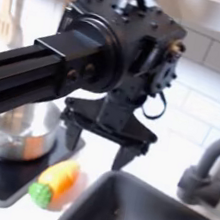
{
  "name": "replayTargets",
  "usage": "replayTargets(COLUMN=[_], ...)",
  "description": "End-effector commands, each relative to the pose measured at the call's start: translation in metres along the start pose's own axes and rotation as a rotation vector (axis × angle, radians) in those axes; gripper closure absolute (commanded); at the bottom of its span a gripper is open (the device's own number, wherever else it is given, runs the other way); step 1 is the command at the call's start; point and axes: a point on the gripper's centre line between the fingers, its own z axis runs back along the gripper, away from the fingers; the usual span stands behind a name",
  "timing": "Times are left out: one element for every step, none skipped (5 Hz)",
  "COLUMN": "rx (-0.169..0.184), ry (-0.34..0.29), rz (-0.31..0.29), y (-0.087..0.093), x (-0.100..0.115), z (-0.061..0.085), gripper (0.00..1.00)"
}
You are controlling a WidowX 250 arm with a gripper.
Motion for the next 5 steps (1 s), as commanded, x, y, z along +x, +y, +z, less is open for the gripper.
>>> replayTargets(rx=[0.017,-0.003,-0.007,-0.022,-0.029], ry=[0.009,0.007,0.018,0.003,0.008], rz=[0.064,0.045,0.029,0.041,0.033], y=[0.013,0.003,-0.004,-0.009,-0.019], x=[0.017,0.016,0.015,0.022,0.024], z=[-0.009,-0.008,-0.006,-0.002,0.0], gripper=[0.0,0.0,0.0,0.0,0.0])
